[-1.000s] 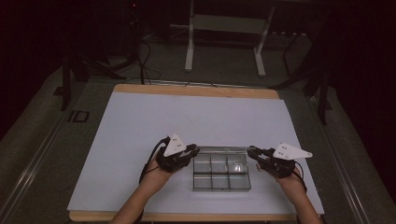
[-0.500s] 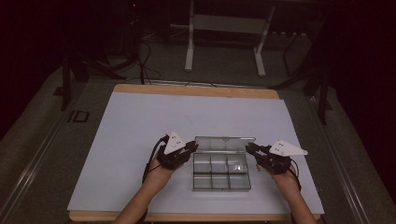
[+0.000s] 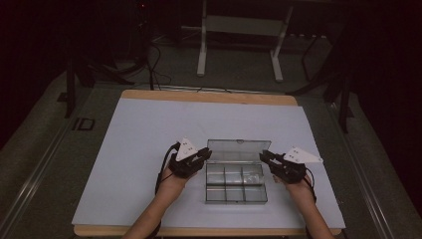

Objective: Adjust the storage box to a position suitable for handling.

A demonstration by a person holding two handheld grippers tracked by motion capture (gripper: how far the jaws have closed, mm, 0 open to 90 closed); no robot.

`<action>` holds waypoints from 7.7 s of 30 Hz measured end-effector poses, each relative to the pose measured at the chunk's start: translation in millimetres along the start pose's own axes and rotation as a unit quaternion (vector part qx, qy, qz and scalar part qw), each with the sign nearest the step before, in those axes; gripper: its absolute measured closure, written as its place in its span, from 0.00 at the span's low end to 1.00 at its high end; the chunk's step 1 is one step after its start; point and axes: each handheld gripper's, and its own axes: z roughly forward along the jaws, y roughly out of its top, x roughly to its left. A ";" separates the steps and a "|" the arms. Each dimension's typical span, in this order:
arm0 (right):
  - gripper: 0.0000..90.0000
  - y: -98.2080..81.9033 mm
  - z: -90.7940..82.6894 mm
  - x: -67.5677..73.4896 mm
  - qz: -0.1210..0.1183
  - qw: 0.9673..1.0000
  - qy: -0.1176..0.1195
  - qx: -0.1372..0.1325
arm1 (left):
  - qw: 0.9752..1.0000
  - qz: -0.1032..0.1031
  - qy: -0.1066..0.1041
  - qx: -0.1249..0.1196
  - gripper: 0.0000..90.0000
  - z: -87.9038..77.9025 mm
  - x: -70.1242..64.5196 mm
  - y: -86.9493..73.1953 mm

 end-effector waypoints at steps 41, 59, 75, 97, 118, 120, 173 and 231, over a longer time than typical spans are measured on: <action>0.78 -9.4 21.3 1.1 0.050 0.997 -0.028 0.043 | 0.998 -0.058 0.019 0.031 0.83 19.6 3.8 -11.6; 0.74 -12.7 26.2 -2.6 0.078 0.995 -0.022 0.060 | 0.995 -0.084 0.019 0.055 0.75 29.2 5.6 -14.6; 0.70 -13.0 29.4 -8.2 0.126 0.989 -0.013 0.080 | 0.990 -0.114 0.014 0.080 0.70 37.0 8.7 -16.2; 0.70 -12.8 33.1 -11.6 0.160 0.982 -0.007 0.100 | 0.984 -0.146 0.003 0.103 0.62 42.4 15.2 -17.1; 0.57 -3.4 25.0 -9.3 0.129 0.986 -0.001 0.107 | 0.992 -0.097 0.002 0.085 0.58 20.6 5.4 -7.3; 0.53 -3.0 22.9 -9.7 0.125 0.986 0.001 0.106 | 0.992 -0.090 0.000 0.083 0.58 18.9 2.7 -5.9; 0.51 -53.4 -38.8 -20.8 0.073 0.984 -0.034 0.161 | 0.993 -0.084 -0.023 0.077 0.04 -38.1 6.8 -56.4; 0.96 -6.3 -60.0 -14.1 0.035 0.993 -0.034 0.108 | 0.995 -0.077 0.003 0.056 0.04 -38.6 13.7 -67.9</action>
